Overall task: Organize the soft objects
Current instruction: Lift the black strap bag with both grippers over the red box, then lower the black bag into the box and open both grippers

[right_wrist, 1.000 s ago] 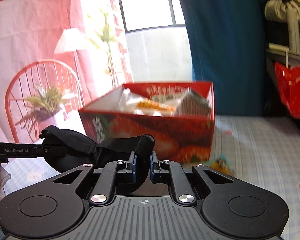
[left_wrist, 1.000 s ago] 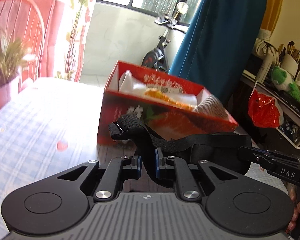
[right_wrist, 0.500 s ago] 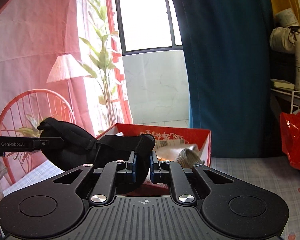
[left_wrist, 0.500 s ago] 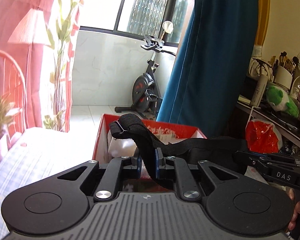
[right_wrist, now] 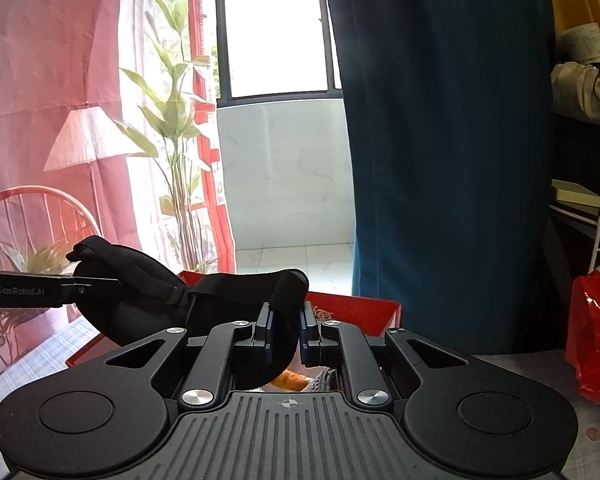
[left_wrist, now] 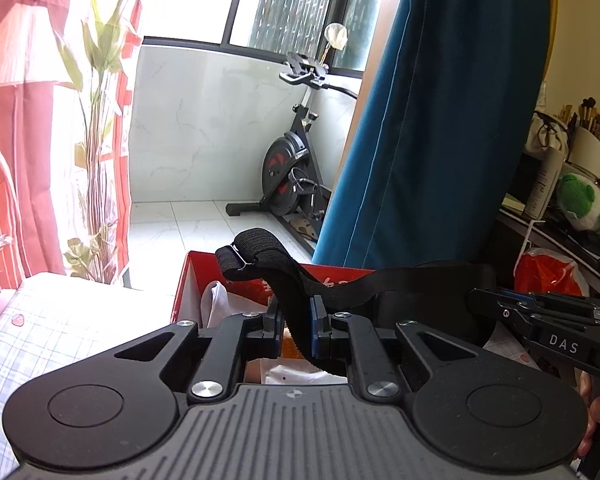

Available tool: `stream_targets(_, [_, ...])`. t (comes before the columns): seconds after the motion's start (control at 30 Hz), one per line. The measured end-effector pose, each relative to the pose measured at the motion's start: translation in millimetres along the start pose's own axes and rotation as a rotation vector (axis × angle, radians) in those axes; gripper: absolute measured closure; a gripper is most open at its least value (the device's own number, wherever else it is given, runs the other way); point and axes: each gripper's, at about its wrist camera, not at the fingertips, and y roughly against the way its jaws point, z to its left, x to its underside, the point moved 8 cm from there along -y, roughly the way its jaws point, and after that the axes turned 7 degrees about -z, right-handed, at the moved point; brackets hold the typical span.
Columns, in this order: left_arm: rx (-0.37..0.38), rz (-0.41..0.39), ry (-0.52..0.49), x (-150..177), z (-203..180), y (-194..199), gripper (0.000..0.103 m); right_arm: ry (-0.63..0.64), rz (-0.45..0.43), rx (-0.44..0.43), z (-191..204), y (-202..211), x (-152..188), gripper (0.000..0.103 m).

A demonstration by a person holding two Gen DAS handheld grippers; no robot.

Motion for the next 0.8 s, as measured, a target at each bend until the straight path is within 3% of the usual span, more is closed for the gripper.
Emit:
stream_targets(0.23, [-0.005,0.078,-0.024,4.7,3.2,-40.7,0.089,0.018,0.068,0.037,-10.2,-47.4,10.0,0.092])
stream_targets(0.4, [-0.004,0.161,-0.047,19.6,4.8,-62.8,0.089,0.030,0.163,0.050,-12.4,-75.8,30.5,0.092])
stream_targets(0.6, [0.000,0.241,-0.069,40.7,5.2,-74.8,0.089,0.040,0.283,0.066,-14.3,-93.5,61.8,0.092])
stream_targets(0.8, [0.010,0.281,-0.075,46.0,5.3,-79.3,0.089,0.022,0.314,0.068,-17.4,-96.5,75.7,0.092])
